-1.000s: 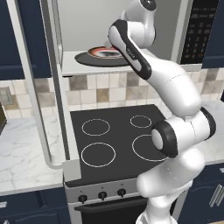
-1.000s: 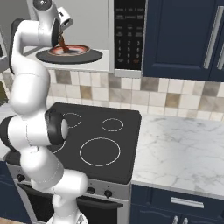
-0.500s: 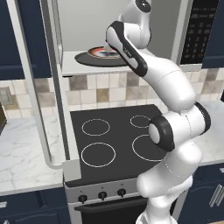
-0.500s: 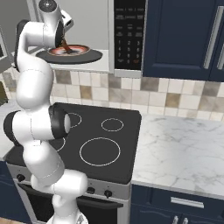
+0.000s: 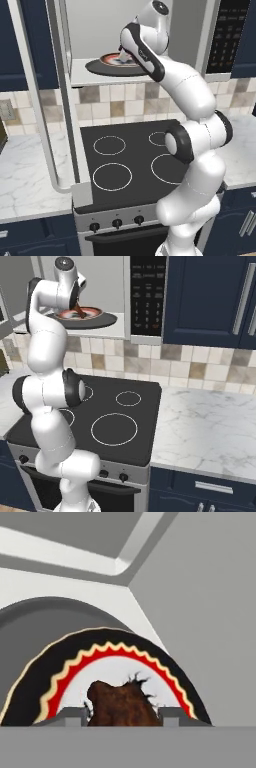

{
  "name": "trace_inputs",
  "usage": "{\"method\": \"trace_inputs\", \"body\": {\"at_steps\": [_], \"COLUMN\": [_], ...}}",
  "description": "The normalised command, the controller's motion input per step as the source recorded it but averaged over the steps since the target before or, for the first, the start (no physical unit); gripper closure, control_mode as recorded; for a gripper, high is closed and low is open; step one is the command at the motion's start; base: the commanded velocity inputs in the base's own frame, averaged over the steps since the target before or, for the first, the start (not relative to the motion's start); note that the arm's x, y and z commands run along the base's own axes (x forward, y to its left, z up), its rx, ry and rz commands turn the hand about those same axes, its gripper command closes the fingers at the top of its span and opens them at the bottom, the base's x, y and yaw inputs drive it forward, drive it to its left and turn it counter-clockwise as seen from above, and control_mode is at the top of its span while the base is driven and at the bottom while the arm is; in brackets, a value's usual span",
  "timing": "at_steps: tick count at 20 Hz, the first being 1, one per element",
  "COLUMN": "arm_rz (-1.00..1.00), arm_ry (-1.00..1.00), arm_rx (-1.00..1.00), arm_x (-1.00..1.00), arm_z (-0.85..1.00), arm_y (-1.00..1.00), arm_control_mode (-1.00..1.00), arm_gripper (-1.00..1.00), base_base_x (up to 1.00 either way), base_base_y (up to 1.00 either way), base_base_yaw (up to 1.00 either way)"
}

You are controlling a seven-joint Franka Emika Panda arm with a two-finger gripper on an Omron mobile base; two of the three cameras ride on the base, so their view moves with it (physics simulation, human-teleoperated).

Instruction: Transport the chicken drumstick from the fridge to the microwave and turn on the microwave.

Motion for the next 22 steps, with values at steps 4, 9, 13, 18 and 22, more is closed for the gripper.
{"method": "trace_inputs", "body": {"at_steps": [4, 9, 13, 18, 22], "arm_rz": [0.07, 0.08, 0.07, 0.05, 0.04], "arm_ry": [0.08, 0.04, 0.05, 0.03, 0.04], "arm_rx": [-0.09, -0.10, -0.10, -0.07, -0.02], "arm_x": [0.31, 0.33, 0.26, 0.24, 0.21], "arm_z": [0.00, 0.00, 0.00, 0.00, 0.00], "arm_y": [0.05, 0.03, 0.08, 0.16, 0.18], "arm_control_mode": [-1.00, -1.00, -1.00, -1.00, -1.00], "arm_gripper": [1.00, 1.00, 1.00, 1.00, 1.00], "base_base_x": [0.00, 0.00, 0.00, 0.00, 0.00], "base_base_y": [0.00, 0.00, 0.00, 0.00, 0.00], "base_base_yaw": [0.00, 0.00, 0.00, 0.00, 0.00]}}
